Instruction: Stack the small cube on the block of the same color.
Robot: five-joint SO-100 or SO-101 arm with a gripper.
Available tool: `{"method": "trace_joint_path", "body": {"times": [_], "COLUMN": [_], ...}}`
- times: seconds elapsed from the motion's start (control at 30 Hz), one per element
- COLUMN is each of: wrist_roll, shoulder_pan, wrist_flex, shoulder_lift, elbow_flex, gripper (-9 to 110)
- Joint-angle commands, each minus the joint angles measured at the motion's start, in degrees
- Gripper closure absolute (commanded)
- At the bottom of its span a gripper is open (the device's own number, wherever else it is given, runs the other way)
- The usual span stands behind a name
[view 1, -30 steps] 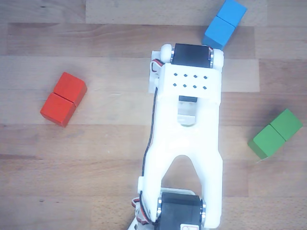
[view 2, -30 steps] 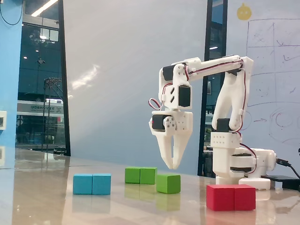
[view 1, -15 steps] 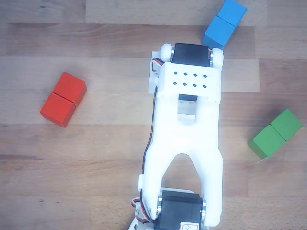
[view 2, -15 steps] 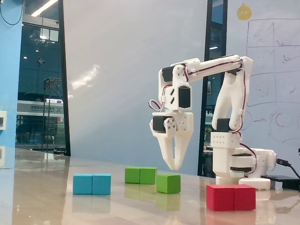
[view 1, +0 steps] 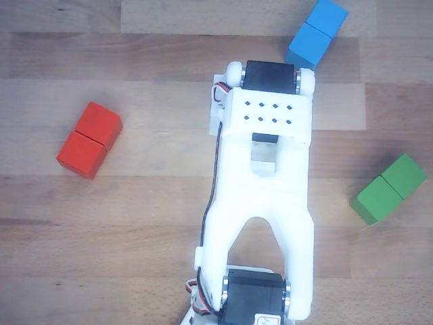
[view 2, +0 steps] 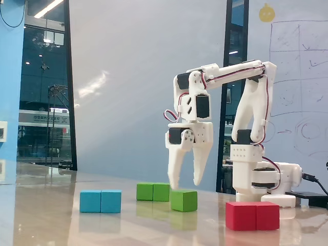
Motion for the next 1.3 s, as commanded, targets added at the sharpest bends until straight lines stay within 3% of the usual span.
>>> {"method": "trace_joint_path", "body": {"times": [0.0, 0.2, 0.53, 1.27], "wrist_roll": [0.0, 0.0, 0.1, 0.9], "shoulder_pan": [0.6, 2.3, 7.8, 3.6], "wrist_flex": [0.9, 1.0, -0.2, -3.7], "shoulder_lift": [0.4, -0.5, -7.9, -9.1], "elbow_flex": [-5.4, -5.3, -5.4, -5.4], "gripper": [67, 61, 61, 61]}}
